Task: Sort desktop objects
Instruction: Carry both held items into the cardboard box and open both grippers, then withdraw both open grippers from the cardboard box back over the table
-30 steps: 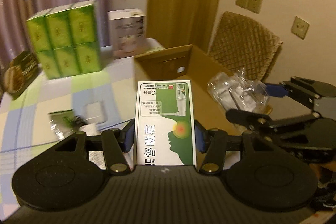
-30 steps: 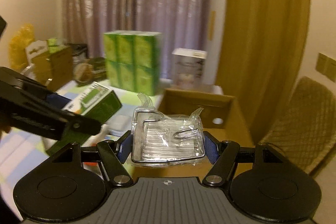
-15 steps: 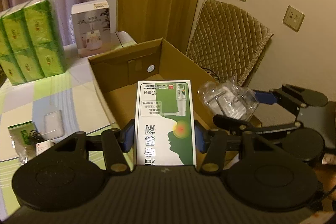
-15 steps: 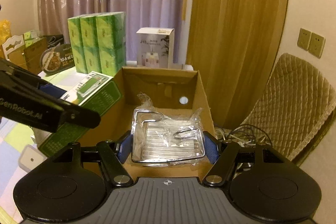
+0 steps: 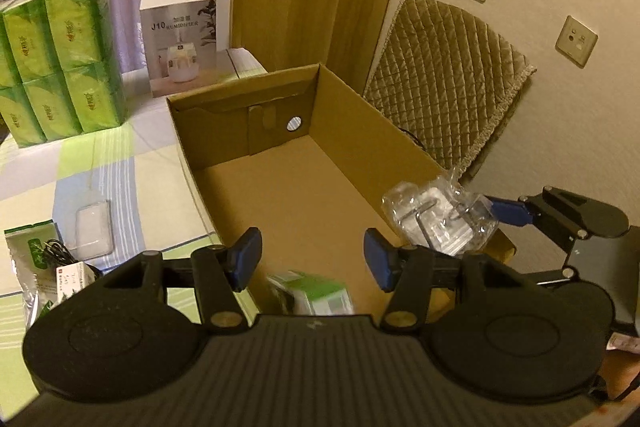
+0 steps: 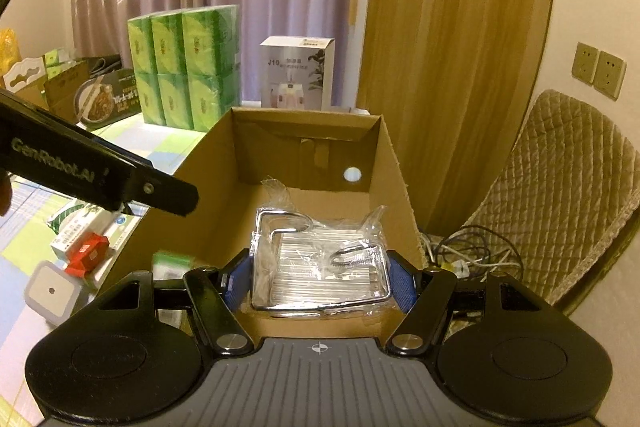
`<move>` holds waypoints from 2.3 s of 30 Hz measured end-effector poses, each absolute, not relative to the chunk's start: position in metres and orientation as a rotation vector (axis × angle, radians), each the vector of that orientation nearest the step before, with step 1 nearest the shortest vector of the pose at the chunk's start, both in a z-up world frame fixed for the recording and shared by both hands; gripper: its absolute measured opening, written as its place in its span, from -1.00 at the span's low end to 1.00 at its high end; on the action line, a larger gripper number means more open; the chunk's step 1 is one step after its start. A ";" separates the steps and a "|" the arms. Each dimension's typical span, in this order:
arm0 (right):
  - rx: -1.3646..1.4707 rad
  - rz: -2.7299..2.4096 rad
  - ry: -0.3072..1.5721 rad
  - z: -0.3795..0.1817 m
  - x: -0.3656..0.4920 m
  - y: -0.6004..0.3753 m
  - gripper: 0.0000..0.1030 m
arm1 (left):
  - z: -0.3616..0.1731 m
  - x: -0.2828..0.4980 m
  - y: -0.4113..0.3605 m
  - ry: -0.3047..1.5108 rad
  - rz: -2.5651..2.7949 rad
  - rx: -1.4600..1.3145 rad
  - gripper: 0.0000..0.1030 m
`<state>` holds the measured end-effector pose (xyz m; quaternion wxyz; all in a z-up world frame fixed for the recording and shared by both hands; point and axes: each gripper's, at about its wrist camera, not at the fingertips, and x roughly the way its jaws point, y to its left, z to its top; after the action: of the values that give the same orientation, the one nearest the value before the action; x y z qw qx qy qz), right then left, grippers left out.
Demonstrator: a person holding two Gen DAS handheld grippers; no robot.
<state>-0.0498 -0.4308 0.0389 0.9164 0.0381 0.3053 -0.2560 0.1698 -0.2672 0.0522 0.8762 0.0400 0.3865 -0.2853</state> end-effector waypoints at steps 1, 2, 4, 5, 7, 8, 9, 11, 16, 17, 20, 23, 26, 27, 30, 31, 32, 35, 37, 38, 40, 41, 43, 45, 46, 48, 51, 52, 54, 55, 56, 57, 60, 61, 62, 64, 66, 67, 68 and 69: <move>0.078 -0.525 0.629 0.039 -0.049 -0.430 0.29 | 0.053 0.168 -0.265 0.802 -0.593 0.081 0.02; 0.077 -0.524 0.629 0.039 -0.049 -0.429 0.29 | 0.054 0.167 -0.262 0.798 -0.589 0.077 0.05; 0.076 -0.523 0.630 0.039 -0.048 -0.427 0.29 | 0.056 0.164 -0.257 0.792 -0.581 0.070 0.12; 0.075 -0.521 0.630 0.039 -0.048 -0.426 0.29 | 0.057 0.163 -0.255 0.791 -0.578 0.067 0.12; 0.075 -0.519 0.629 0.039 -0.048 -0.424 0.29 | 0.058 0.160 -0.252 0.788 -0.575 0.063 0.12; 0.076 -0.515 0.625 0.039 -0.048 -0.423 0.29 | 0.059 0.159 -0.250 0.786 -0.573 0.063 0.12; 0.076 -0.510 0.620 0.040 -0.047 -0.423 0.29 | 0.059 0.158 -0.249 0.785 -0.569 0.064 0.12; 0.069 -0.510 0.619 0.041 -0.047 -0.421 0.37 | 0.060 0.156 -0.246 0.782 -0.564 0.065 0.12; 0.056 -0.520 0.607 0.045 -0.050 -0.416 0.45 | 0.059 0.152 -0.236 0.781 -0.547 0.058 0.12; 0.056 -0.521 0.605 0.046 -0.051 -0.415 0.46 | 0.059 0.151 -0.234 0.780 -0.540 0.057 0.12; 0.059 -0.526 0.600 0.048 -0.055 -0.410 0.47 | 0.058 0.145 -0.226 0.778 -0.528 0.051 0.14; 0.063 -0.524 0.592 0.050 -0.058 -0.401 0.50 | 0.057 0.139 -0.214 0.780 -0.512 0.034 0.15; 0.063 -0.514 0.581 0.053 -0.061 -0.388 0.56 | 0.058 0.131 -0.203 0.779 -0.496 0.023 0.16; 0.063 -0.510 0.577 0.054 -0.061 -0.384 0.57 | 0.058 0.128 -0.199 0.778 -0.491 0.020 0.16; 0.072 -0.494 0.567 0.056 -0.064 -0.369 0.60 | 0.059 0.118 -0.185 0.773 -0.471 0.014 0.17; 0.077 -0.488 0.564 0.057 -0.065 -0.364 0.62 | 0.059 0.115 -0.181 0.771 -0.462 0.014 0.19; 0.082 -0.480 0.563 0.057 -0.065 -0.359 0.62 | 0.059 0.111 -0.176 0.770 -0.454 0.014 0.20; 0.094 -0.459 0.563 0.055 -0.067 -0.344 0.65 | 0.059 0.101 -0.162 0.769 -0.433 0.012 0.23; 0.099 -0.445 0.568 0.053 -0.068 -0.335 0.67 | 0.058 0.094 -0.151 0.769 -0.419 0.008 0.30; 0.102 -0.437 0.572 0.052 -0.068 -0.330 0.68 | 0.057 0.090 -0.145 0.769 -0.409 0.007 0.30; 0.110 -0.424 0.579 0.050 -0.070 -0.322 0.69 | 0.056 0.083 -0.135 0.769 -0.391 0.004 0.34; 0.113 -0.418 0.582 0.049 -0.070 -0.318 0.70 | 0.056 0.079 -0.130 0.769 -0.382 -0.002 0.37; 0.117 -0.406 0.588 0.047 -0.071 -0.312 0.70 | 0.054 0.072 -0.119 0.775 -0.368 -0.013 0.40; 0.119 -0.395 0.594 0.045 -0.071 -0.306 0.71 | 0.051 0.066 -0.110 0.781 -0.354 -0.013 0.40; 0.120 -0.390 0.598 0.044 -0.072 -0.303 0.71 | 0.049 0.063 -0.106 0.784 -0.345 -0.011 0.41; 0.118 -0.376 0.605 0.043 -0.072 -0.297 0.71 | 0.046 0.055 -0.096 0.789 -0.328 -0.010 0.42; 0.119 -0.358 0.615 0.040 -0.071 -0.290 0.71 | 0.043 0.047 -0.082 0.794 -0.304 -0.007 0.44; 0.120 -0.350 0.619 0.039 -0.070 -0.287 0.71 | 0.042 0.044 -0.077 0.795 -0.296 -0.006 0.44; 0.121 -0.334 0.627 0.037 -0.069 -0.282 0.71 | 0.040 0.039 -0.070 0.798 -0.279 -0.005 0.44; 0.121 -0.325 0.630 0.036 -0.067 -0.280 0.71 | 0.039 0.037 -0.066 0.800 -0.273 -0.007 0.45; 0.120 -0.315 0.635 0.035 -0.066 -0.277 0.71 | 0.038 0.036 -0.062 0.803 -0.267 -0.010 0.46; 0.119 -0.305 0.640 0.034 -0.064 -0.275 0.72 | 0.037 0.033 -0.059 0.804 -0.262 -0.011 0.46; 0.117 -0.283 0.654 0.030 -0.060 -0.269 0.72 | 0.034 0.029 -0.051 0.810 -0.249 -0.010 0.47; 0.116 -0.276 0.658 0.029 -0.058 -0.267 0.72 | 0.032 0.028 -0.049 0.812 -0.245 -0.010 0.47; 0.115 -0.270 0.663 0.028 -0.057 -0.266 0.72 | 0.031 0.027 -0.047 0.815 -0.243 -0.010 0.47; 0.114 -0.257 0.671 0.026 -0.054 -0.263 0.72 | 0.027 0.026 -0.044 0.824 -0.242 -0.011 0.47; 0.111 -0.248 0.680 0.024 -0.052 -0.260 0.73 | 0.024 0.026 -0.041 0.832 -0.240 -0.012 0.47; 0.109 -0.244 0.686 0.022 -0.051 -0.259 0.73 | 0.023 0.026 -0.040 0.835 -0.241 -0.012 0.47; 0.108 -0.239 0.694 0.021 -0.050 -0.258 0.73 | 0.022 0.026 -0.039 0.837 -0.240 -0.010 0.48; 0.108 -0.236 0.700 0.019 -0.049 -0.257 0.73 | 0.020 0.027 -0.038 0.840 -0.238 -0.009 0.48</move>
<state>-0.0490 -0.2573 0.0191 0.9311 0.0528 0.3420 -0.1151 0.0266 -0.0385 0.0205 0.9062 -0.0042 0.4068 -0.1154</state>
